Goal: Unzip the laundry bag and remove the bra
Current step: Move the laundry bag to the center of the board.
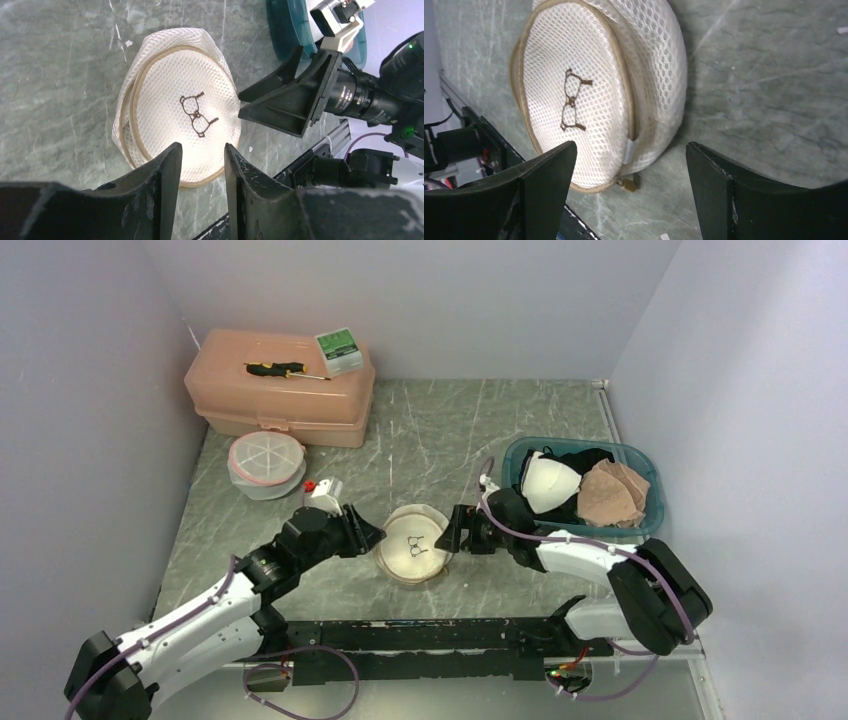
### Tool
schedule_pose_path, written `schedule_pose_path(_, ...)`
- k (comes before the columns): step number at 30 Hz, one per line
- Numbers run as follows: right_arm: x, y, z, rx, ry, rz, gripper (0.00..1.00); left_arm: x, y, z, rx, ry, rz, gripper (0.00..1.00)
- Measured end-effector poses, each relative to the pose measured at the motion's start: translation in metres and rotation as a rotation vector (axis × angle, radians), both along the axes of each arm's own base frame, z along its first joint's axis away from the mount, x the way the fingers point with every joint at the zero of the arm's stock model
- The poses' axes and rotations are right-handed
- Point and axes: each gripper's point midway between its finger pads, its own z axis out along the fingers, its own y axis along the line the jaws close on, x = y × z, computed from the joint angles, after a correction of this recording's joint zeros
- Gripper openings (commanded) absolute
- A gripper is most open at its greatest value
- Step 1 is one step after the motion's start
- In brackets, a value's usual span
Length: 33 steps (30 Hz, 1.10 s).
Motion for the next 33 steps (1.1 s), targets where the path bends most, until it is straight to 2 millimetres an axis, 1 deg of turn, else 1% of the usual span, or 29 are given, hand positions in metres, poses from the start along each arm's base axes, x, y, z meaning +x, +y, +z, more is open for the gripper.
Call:
schedule_pose_path(3,0.005,0.008,0.000,0.025,0.000,0.009,0.82,-0.007,0.005,0.001,-0.008,0.008,0.005,0.43)
schedule_pose_path(8,0.020,0.016,-0.003,0.017,0.001,0.000,0.70,-0.013,0.011,0.006,-0.021,0.005,0.010,0.43)
schedule_pose_path(11,0.026,0.016,-0.006,0.000,-0.001,-0.013,0.62,-0.015,0.013,0.003,-0.015,0.018,0.014,0.43)
schedule_pose_path(15,0.031,0.012,-0.011,-0.037,-0.007,-0.033,0.47,-0.017,0.015,-0.001,-0.004,0.034,0.016,0.43)
schedule_pose_path(17,0.034,0.010,-0.014,-0.057,-0.011,-0.044,0.45,-0.018,0.016,-0.002,0.001,0.039,0.016,0.44)
schedule_pose_path(22,0.037,0.009,-0.015,-0.071,-0.015,-0.058,0.45,-0.018,0.016,-0.007,0.013,0.054,0.017,0.45)
schedule_pose_path(23,0.037,0.009,-0.015,-0.072,-0.017,-0.061,0.47,-0.017,0.015,-0.010,0.019,0.063,0.018,0.49)
schedule_pose_path(26,0.038,0.009,-0.014,-0.067,-0.017,-0.069,0.59,-0.017,0.014,-0.024,0.047,0.105,0.018,0.71)
schedule_pose_path(28,0.040,0.009,-0.010,-0.061,-0.026,-0.080,0.65,-0.019,0.012,-0.039,0.075,0.160,0.017,0.81)
schedule_pose_path(29,0.041,0.008,-0.009,-0.062,-0.029,-0.086,0.67,-0.020,0.012,-0.046,0.087,0.188,0.016,0.85)
schedule_pose_path(30,0.041,0.007,-0.008,-0.065,-0.033,-0.093,0.68,-0.022,0.012,-0.053,0.096,0.220,0.018,0.93)
schedule_pose_path(33,0.034,-0.002,-0.005,-0.079,-0.033,-0.103,0.71,-0.028,0.012,-0.063,0.088,0.277,0.032,0.94)
